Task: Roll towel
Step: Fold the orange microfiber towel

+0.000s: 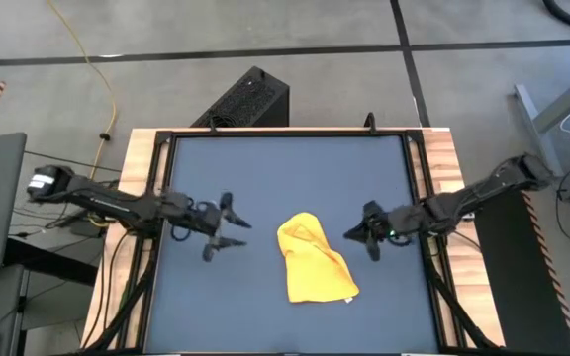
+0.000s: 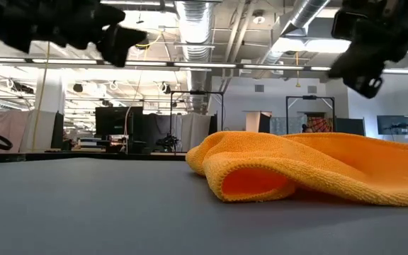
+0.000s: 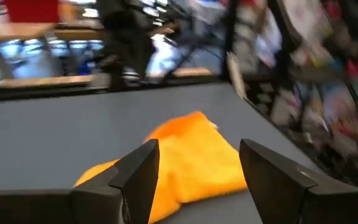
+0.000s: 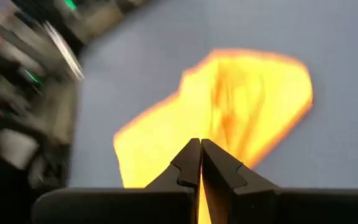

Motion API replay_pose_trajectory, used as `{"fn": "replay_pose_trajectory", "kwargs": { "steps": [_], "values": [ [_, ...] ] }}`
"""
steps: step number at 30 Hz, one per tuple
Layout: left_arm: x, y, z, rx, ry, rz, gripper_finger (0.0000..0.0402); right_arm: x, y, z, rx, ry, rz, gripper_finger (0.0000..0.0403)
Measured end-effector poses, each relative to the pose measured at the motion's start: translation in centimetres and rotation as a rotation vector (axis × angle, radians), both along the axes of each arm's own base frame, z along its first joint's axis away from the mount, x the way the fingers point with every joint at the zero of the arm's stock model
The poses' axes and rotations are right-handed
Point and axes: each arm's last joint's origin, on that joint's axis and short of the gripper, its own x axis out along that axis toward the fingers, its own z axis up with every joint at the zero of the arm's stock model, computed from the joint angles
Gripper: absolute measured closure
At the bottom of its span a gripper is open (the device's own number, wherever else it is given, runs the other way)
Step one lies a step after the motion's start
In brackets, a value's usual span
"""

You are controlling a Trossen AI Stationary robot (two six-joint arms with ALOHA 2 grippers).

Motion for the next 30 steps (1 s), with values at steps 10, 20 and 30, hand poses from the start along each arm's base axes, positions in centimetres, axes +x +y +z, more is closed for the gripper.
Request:
{"fn": "replay_pose_trajectory", "kwargs": {
  "steps": [10, 20, 30],
  "values": [
    [9.3, -2.2, -0.1, 0.29, 0.085, 0.088, 0.0188, 1.8, 5.1, 0.1, -0.064, 0.371, 0.006, 0.0362],
    [20.7, -0.2, -3.1, 0.38, 0.378, -0.033, 0.0188, 0.6, 6.6, -0.9, -0.131, 0.349, -0.046, 0.0362],
    [25.3, 1.0, -5.3, 0.369, 0.536, -0.079, 0.0191, 0.2, 7.0, -0.9, -0.155, 0.344, -0.032, 0.0362]
  ]
}}
